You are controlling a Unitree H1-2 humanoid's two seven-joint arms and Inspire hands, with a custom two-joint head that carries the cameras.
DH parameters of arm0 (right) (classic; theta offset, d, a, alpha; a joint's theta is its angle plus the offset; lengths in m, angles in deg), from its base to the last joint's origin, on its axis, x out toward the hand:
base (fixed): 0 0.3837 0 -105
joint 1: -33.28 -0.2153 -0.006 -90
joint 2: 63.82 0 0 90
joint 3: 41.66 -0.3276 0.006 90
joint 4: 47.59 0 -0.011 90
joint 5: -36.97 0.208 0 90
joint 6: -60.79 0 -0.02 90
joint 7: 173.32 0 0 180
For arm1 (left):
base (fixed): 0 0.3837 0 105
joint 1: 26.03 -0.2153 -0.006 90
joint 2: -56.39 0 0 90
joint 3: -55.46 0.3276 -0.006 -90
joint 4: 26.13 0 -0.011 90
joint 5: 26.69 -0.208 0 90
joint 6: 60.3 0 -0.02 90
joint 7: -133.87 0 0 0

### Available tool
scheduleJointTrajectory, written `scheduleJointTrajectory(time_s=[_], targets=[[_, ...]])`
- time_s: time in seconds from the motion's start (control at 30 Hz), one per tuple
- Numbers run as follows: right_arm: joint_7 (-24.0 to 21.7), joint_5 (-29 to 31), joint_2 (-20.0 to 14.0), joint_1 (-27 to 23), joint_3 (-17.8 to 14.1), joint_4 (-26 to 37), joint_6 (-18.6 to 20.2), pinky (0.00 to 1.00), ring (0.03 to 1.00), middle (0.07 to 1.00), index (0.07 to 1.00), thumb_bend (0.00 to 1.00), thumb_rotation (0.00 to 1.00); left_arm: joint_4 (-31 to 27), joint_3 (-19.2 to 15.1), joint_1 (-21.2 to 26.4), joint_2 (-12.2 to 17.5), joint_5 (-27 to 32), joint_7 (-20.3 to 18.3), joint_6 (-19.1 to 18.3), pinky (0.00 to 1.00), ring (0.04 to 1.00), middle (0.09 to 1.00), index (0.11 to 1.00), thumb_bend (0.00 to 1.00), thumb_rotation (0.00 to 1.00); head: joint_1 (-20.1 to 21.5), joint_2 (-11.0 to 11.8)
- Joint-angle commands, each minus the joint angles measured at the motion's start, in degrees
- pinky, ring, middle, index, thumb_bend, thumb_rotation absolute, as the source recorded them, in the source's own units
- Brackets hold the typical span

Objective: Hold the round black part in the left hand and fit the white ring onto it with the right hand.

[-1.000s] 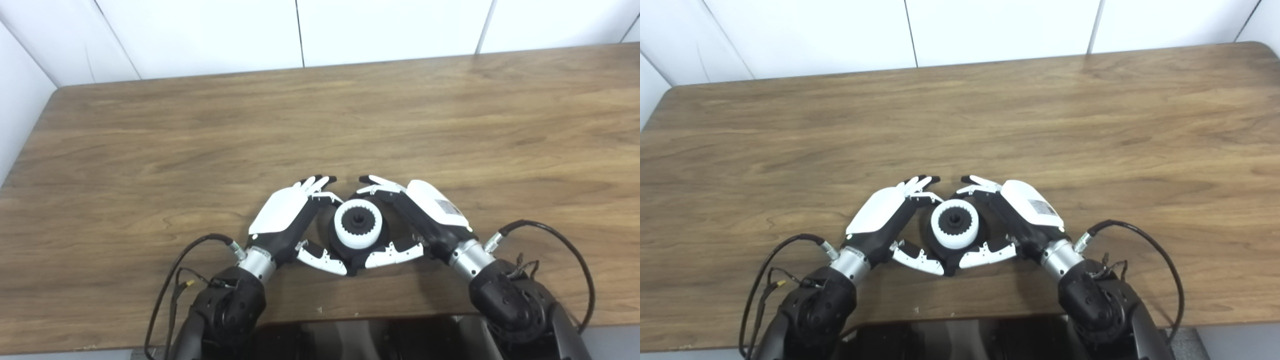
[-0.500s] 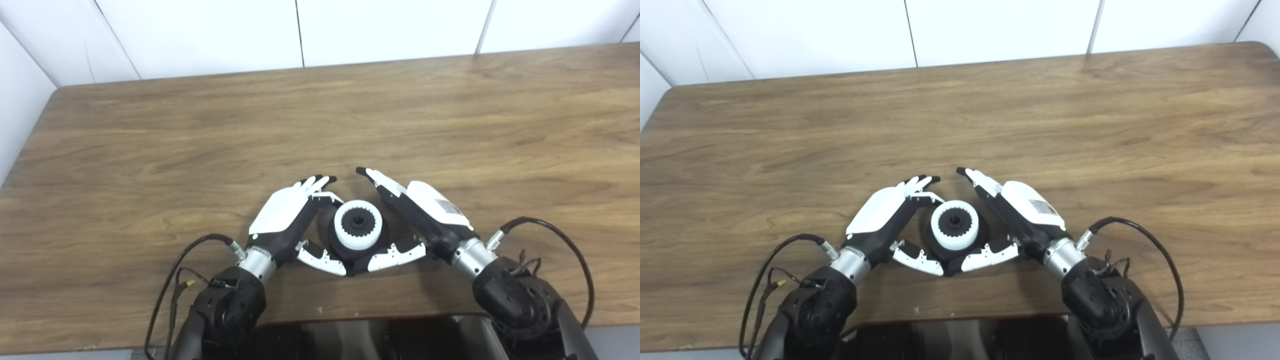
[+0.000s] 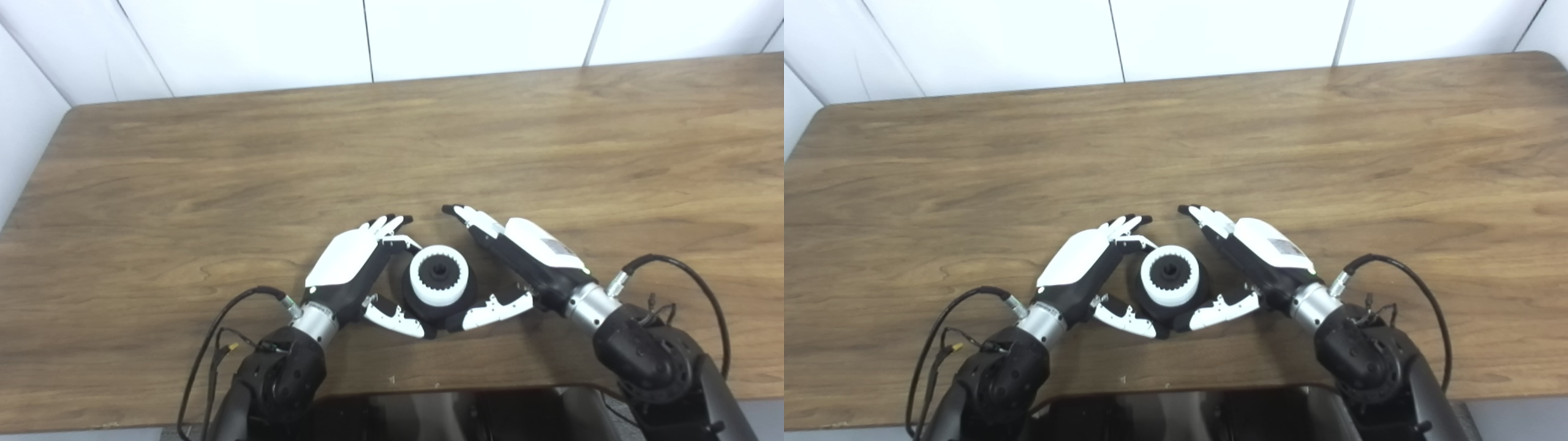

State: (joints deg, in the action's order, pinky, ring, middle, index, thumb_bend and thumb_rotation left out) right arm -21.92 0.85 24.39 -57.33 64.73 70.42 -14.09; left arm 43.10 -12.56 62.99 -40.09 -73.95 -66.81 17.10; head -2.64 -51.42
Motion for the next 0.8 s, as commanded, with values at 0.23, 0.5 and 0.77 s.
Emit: scheduleJointTrajectory(time_s=[0.23, 0.5, 0.77], targets=[[1.36, 4.58, -0.37, -0.67, -3.72, 2.61, 0.15, 0.83, 0.976, 1.0, 1.0, 1.0, 0.83, -1.7, -0.72, 1.42, 1.1, 0.32, 0.52, 0.92, 1.0, 1.0, 0.964, 0.625, 1.0, 0.28, -0.15, -0.21], [8.24, 7.15, 3.24, 2.07, -5.95, 1.19, -3.16, 0.78, 0.918, 0.973, 0.987, 0.93, 1.0, -2.6, -1.31, 1.36, 1.89, 0.87, -0.57, 0.18, 1.0, 1.0, 0.957, 0.645, 1.0, 0.29, -0.2, -0.18], [12.96, 7.26, 5.01, 2.94, -6.26, 0.39, -4.96, 0.76, 0.881, 0.944, 0.945, 0.81, 1.0, -3.6, -2.94, 1.25, 2.92, 1.91, -1.73, -0.16, 1.0, 1.0, 0.964, 0.725, 1.0, 0.31, 0.03, -0.2]])
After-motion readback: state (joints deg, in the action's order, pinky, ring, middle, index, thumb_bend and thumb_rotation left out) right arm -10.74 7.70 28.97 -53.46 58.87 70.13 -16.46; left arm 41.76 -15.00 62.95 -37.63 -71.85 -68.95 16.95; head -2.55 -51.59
